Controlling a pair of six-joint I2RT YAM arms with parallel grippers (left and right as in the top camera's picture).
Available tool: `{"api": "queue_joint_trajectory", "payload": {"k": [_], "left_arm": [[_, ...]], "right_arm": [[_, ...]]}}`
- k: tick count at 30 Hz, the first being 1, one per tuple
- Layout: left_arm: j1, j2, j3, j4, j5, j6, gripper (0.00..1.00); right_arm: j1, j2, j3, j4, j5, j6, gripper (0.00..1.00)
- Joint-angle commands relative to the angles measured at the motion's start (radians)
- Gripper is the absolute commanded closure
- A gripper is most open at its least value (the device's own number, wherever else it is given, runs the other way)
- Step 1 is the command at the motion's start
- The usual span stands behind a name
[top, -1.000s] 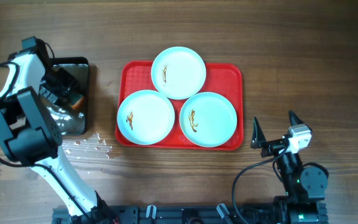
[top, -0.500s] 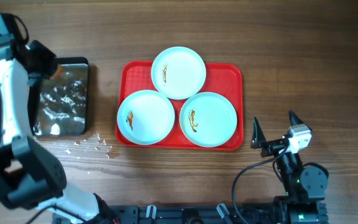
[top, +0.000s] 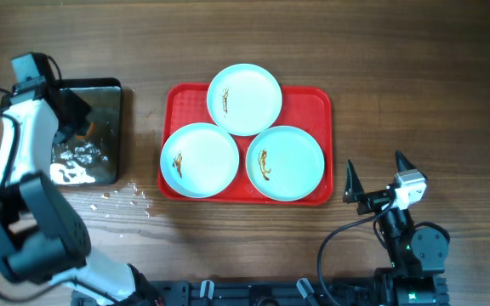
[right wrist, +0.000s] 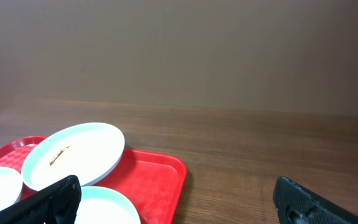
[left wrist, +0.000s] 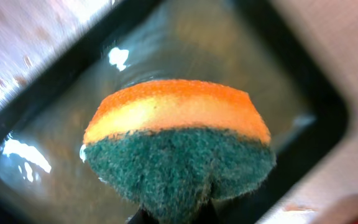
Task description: Clean dirty plates on tray and stack at the side
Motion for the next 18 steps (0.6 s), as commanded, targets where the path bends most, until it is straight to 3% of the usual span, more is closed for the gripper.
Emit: {"api": "queue_joint_trajectory", "payload": {"k": [1, 5, 9, 18], "left_arm": [[0.000, -0.172, 0.027, 0.044, -0.013, 0.018, 0.96], [-0.007, -0.150, -0.020, 0.050, -0.014, -0.010, 0.96], [-0.006, -0.083, -0.107, 0.035, -0.013, -0.157, 0.96], [-0.040, -0.284, -0.104, 0.111, 0.042, -0.143, 0.96]], "right_arm": [[-0.004, -0.005, -0.001, 0.005, 0.008, -0.018, 0.00], [-0.004, -0.005, -0.001, 0.005, 0.009, -0.018, 0.00], [-0.004, -0.005, -0.001, 0.005, 0.009, -0.018, 0.00], [-0.004, -0.005, -0.001, 0.005, 0.008, -0.017, 0.00]]}}
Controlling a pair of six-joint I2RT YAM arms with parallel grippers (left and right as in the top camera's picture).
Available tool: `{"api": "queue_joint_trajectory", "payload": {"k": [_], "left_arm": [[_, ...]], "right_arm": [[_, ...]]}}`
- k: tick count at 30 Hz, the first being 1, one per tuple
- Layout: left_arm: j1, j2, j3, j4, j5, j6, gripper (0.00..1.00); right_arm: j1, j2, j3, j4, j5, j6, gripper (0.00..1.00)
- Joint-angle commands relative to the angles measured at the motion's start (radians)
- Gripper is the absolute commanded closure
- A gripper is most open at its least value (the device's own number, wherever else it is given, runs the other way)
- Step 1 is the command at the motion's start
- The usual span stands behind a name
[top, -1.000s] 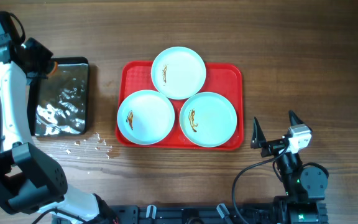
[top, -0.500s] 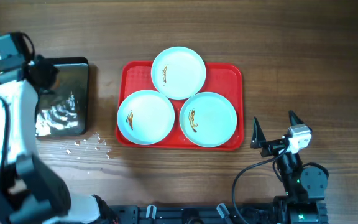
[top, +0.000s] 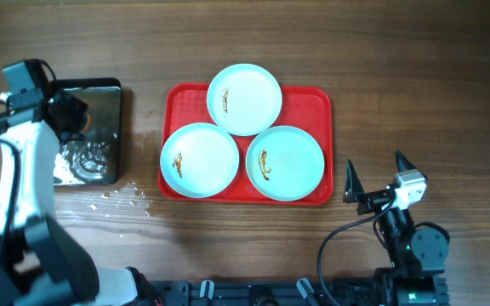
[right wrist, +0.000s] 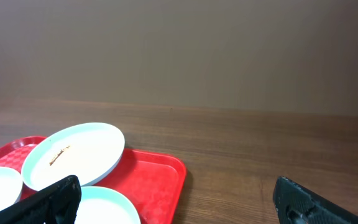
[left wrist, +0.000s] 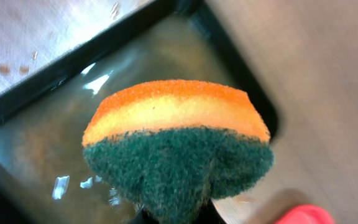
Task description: Clean dirty plates on tray and stack at the side
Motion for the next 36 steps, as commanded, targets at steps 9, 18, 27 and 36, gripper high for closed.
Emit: {"api": "queue_joint_trajectory", "payload": {"k": [9, 18, 27, 36], "left_arm": [[-0.088, 0.090, -0.066, 0.112, -0.240, 0.274, 0.96], [-0.087, -0.011, -0.043, 0.194, -0.168, 0.281, 0.96], [-0.083, -0.118, -0.003, 0.203, -0.103, 0.359, 0.96], [-0.039, -0.023, -0.167, 0.267, -0.201, 0.349, 0.96]], "right_arm": [[-0.004, -0.005, -0.001, 0.005, 0.008, -0.018, 0.00], [-0.004, -0.005, -0.001, 0.005, 0.008, -0.018, 0.01], [-0.004, -0.005, -0.001, 0.005, 0.008, -0.017, 0.00], [-0.004, -0.005, -0.001, 0.005, 0.008, -0.017, 0.00]]}}
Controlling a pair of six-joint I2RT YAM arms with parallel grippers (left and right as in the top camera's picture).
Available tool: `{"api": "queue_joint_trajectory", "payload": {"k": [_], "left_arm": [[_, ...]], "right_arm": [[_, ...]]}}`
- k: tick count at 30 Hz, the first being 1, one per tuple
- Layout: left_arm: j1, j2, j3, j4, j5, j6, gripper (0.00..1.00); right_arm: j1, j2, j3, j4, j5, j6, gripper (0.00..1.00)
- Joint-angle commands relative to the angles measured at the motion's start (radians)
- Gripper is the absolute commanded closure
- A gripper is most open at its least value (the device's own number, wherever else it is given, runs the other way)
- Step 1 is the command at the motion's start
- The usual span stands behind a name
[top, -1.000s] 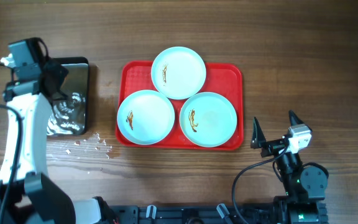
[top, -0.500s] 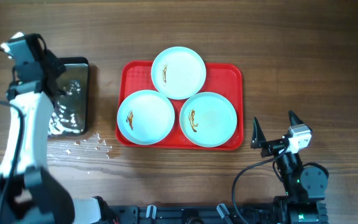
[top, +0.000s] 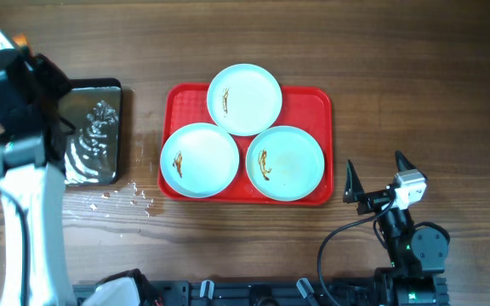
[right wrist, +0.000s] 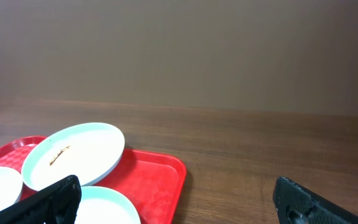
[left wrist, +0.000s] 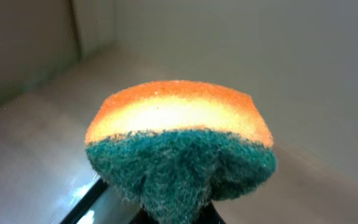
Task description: Clean dirty plates on tray and stack at the side
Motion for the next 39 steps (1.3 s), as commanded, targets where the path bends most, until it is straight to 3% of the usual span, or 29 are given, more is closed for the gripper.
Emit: {"api": "queue_joint_trajectory", "payload": {"k": [1, 3, 7, 11, 15, 18, 21, 24, 27, 31, 34, 36, 39], "left_arm": [[0.041, 0.311, -0.130, -0.040, -0.061, 0.056, 0.96], [0.041, 0.354, -0.108, -0.079, -0.128, 0.088, 0.96], [0.006, 0.189, 0.009, -0.119, -0.131, 0.076, 0.96], [-0.019, 0.061, 0.014, -0.047, 0.007, 0.074, 0.96], [0.013, 0.184, -0.063, -0.068, 0.000, 0.074, 0.96], [0.031, 0.244, -0.039, -0.175, 0.000, 0.073, 0.96], [0.026, 0.131, 0.088, -0.280, 0.034, 0.011, 0.96], [0.018, -0.057, 0.219, -0.312, 0.190, -0.063, 0.96], [0.003, -0.230, 0.228, -0.332, 0.234, -0.052, 0.96], [0.003, -0.249, 0.223, -0.491, 0.235, -0.062, 0.96], [0.003, -0.203, 0.202, -0.600, 0.428, -0.063, 0.96], [-0.023, -0.143, 0.170, -0.687, 0.705, -0.062, 0.96], [-0.104, -0.085, 0.124, -0.725, 0.768, -0.062, 0.96]], "right_arm": [[-0.004, -0.005, -0.001, 0.005, 0.008, -0.017, 0.00], [-0.004, -0.005, -0.001, 0.005, 0.008, -0.018, 0.00], [-0.004, -0.005, -0.001, 0.005, 0.008, -0.018, 0.00], [-0.004, -0.005, -0.001, 0.005, 0.008, -0.017, 0.00], [-0.004, -0.005, -0.001, 0.005, 0.008, -0.017, 0.00], [-0.004, -0.005, -0.001, 0.005, 0.008, -0.017, 0.00], [-0.004, -0.005, -0.001, 0.005, 0.008, -0.017, 0.00], [-0.004, -0.005, -0.001, 0.005, 0.008, -0.018, 0.00], [-0.004, -0.005, -0.001, 0.005, 0.008, -0.017, 0.00], [-0.004, -0.005, -0.001, 0.005, 0.008, -0.018, 0.00], [-0.004, -0.005, -0.001, 0.006, 0.008, -0.020, 0.00], [-0.004, -0.005, -0.001, 0.005, 0.048, -0.101, 0.00], [-0.004, -0.005, -0.001, 0.002, 0.054, -0.153, 0.00]]}}
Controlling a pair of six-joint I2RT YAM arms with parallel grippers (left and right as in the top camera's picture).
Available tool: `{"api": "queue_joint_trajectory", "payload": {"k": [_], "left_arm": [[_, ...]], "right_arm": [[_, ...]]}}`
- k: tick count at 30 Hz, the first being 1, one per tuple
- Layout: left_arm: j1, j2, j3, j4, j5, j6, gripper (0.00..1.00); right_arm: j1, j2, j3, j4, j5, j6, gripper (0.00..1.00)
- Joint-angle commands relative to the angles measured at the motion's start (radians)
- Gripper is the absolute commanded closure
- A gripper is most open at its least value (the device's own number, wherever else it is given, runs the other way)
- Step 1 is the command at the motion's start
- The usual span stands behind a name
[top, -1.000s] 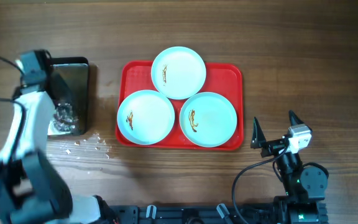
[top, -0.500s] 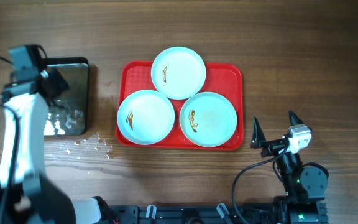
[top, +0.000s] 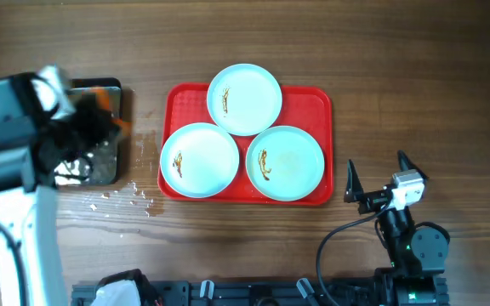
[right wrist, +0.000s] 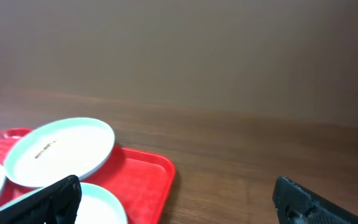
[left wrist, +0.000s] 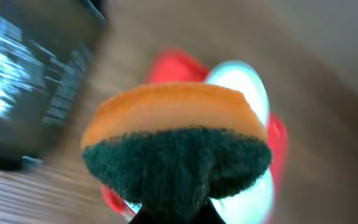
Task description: Clean dirty plates on tray and stack at the side
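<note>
Three white plates with brown smears lie on the red tray (top: 314,103): one at the back (top: 244,99), one front left (top: 200,160), one front right (top: 284,162). My left gripper (top: 102,119) is shut on an orange-and-green sponge (left wrist: 176,143) over the right edge of the black basin, just left of the tray. The left wrist view is blurred, with the tray and plates behind the sponge. My right gripper (top: 374,189) stands open to the right of the tray, nothing between its fingers (right wrist: 50,199). Its view shows the back plate (right wrist: 59,149).
A black basin (top: 102,166) holding water sits left of the tray. Water drops (top: 122,194) speckle the wood in front of it. The arm bases stand along the table's front edge.
My left gripper with the sponge has gone from high over the basin's far-left corner to the basin's right edge, now facing the tray. The right wrist view has shifted slightly.
The sponge was held in my left gripper low over the basin's water, then near the basin's back edge. Later it was raised high at the far left, facing the wall. Now it hangs by the tray. The plates have not moved.
</note>
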Motion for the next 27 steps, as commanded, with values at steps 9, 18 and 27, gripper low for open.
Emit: {"api": "queue_joint_trajectory", "payload": {"k": [9, 18, 27], "left_arm": [[-0.425, 0.207, -0.175, 0.077, 0.045, -0.098, 0.96], [-0.452, 0.358, -0.194, 0.156, -0.109, -0.165, 0.96], [-0.452, 0.394, -0.194, 0.159, -0.169, -0.188, 0.96]], "right_arm": [[-0.004, -0.005, -0.001, 0.195, -0.488, 0.478, 0.00], [-0.004, 0.229, 0.265, 0.313, -0.767, 0.527, 0.00], [0.016, 1.167, 1.152, 0.050, -1.456, 0.523, 0.00]]}}
